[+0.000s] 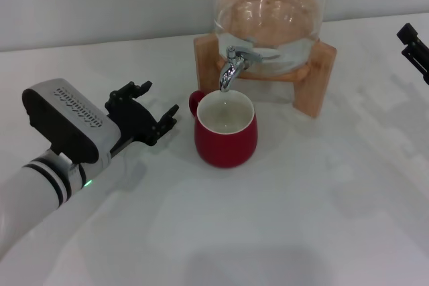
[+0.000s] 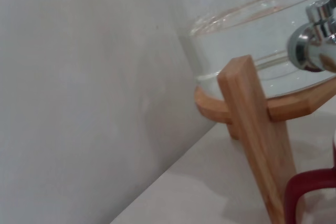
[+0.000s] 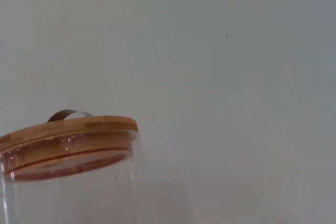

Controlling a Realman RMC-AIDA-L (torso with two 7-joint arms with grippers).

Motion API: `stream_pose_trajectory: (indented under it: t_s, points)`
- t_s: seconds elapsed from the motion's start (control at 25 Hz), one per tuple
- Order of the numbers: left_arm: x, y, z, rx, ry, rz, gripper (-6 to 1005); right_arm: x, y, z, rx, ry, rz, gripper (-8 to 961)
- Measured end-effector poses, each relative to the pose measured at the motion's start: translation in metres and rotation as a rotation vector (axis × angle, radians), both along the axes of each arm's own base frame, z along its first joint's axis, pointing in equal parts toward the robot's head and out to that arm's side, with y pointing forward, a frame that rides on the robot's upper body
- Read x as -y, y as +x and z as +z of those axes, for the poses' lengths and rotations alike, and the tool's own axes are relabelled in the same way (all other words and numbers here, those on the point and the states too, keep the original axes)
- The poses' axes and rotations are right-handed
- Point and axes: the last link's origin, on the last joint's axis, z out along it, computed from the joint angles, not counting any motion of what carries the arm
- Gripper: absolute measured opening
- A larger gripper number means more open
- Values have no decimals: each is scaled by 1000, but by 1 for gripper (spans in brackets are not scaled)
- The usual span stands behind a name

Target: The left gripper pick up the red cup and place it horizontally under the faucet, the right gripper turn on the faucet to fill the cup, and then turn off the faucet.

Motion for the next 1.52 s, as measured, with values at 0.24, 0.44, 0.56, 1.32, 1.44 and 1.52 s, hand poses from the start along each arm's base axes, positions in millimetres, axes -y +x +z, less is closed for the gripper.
stream_pose_trajectory:
  t_s: [0.24,0.44,0.56,1.32,1.44,1.52]
  points:
    - [0,-2,3,13,20,6,658,0,0,0,1,2,3,868]
    - [0,-3,6,21,38,7,661,-1,0,0,1,1,2,868]
    - [0,-3,8,33,46,7,663,-1,0,1,2,1,2,868]
    - [1,-23,48,272,243,110,668,-2,-2,1,1,1,6,868]
    - [2,-28,52,294,266,131,668,-2,-2,1,-1,1,6,868]
    - [3,-32,56,302,283,149,669,-1,-1,1,-2,0,5,868]
